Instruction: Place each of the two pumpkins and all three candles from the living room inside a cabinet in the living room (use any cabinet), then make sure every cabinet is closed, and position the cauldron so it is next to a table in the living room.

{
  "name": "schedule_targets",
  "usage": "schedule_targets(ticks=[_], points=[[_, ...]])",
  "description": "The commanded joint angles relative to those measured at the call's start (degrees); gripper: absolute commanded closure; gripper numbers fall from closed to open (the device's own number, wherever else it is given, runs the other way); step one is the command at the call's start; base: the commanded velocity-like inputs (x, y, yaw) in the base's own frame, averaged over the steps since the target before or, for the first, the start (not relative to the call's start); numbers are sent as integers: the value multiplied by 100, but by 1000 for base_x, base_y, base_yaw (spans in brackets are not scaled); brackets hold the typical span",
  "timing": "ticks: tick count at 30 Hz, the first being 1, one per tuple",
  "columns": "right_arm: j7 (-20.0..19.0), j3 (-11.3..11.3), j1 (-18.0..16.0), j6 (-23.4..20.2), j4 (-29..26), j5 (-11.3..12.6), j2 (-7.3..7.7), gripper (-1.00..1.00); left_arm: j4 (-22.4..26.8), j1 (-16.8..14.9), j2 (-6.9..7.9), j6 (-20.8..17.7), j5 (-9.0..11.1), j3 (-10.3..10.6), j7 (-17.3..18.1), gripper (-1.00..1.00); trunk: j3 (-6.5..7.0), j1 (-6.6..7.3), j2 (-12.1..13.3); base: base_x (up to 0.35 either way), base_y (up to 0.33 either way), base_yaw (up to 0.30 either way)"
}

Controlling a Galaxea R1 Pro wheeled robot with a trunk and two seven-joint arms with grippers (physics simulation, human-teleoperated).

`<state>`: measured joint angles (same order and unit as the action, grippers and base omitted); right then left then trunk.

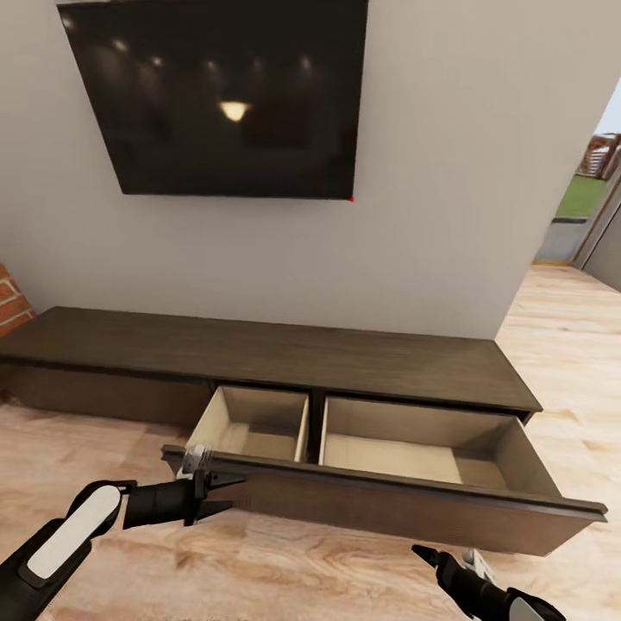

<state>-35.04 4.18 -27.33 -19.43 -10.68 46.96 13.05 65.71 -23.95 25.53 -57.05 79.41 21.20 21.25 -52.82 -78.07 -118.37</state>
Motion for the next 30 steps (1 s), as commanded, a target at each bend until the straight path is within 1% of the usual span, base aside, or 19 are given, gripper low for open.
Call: schedule_targets(ticks=[1,3,4,9,10,12,13,14,17,20,22,26,28,30], points=[[71,48,0,-24,-4,58,4,-100,-5,-9,50,0,-41,14,47,-100,14,23,39,0,0,274],[180,53,0,-24,-4,58,-1,-100,-4,-12,150,1,-48,15,47,-100,50,67,120,0,0,274],[198,54,0,-24,-4,58,-1,-100,-4,-12,177,1,-50,15,47,-100,68,89,160,0,0,274],[262,57,0,-21,1,58,-4,-100,-9,-13,482,1,-55,0,46,-100,157,199,360,0,0,274],[263,57,0,-20,2,58,-4,-100,-13,-13,515,1,-52,-9,46,-100,175,221,400,0,0,274],[267,57,0,-4,3,58,-4,-100,-55,-13,615,1,-45,-94,46,-100,211,265,481,0,0,274],[267,57,0,4,4,58,-4,-100,-75,-13,630,1,-44,-125,46,-100,229,287,521,0,0,274],[273,59,0,39,4,55,-4,-100,-159,-13,659,-1,-42,-218,46,-100,247,309,561,0,0,274],[277,66,0,128,10,51,-7,-100,-427,-13,703,-6,-40,-371,46,-100,301,375,681,0,0,274],[280,121,0,163,12,50,-11,-100,-619,-11,749,-8,-44,-511,50,-100,355,441,802,0,0,274],[301,166,0,170,19,50,-12,-100,-654,-9,759,-8,-56,-546,49,-100,391,485,882,0,0,274],[498,237,0,180,7,50,-25,-100,-683,-11,767,-8,-78,-575,47,-100,462,573,1042,0,0,274],[627,258,0,183,0,48,-91,-100,-688,-11,770,-8,-84,-579,47,-100,498,616,1122,0,0,274],[712,353,0,202,-3,49,-161,-100,-690,-12,776,-4,-90,-581,46,-100,534,660,1203,0,0,274]])
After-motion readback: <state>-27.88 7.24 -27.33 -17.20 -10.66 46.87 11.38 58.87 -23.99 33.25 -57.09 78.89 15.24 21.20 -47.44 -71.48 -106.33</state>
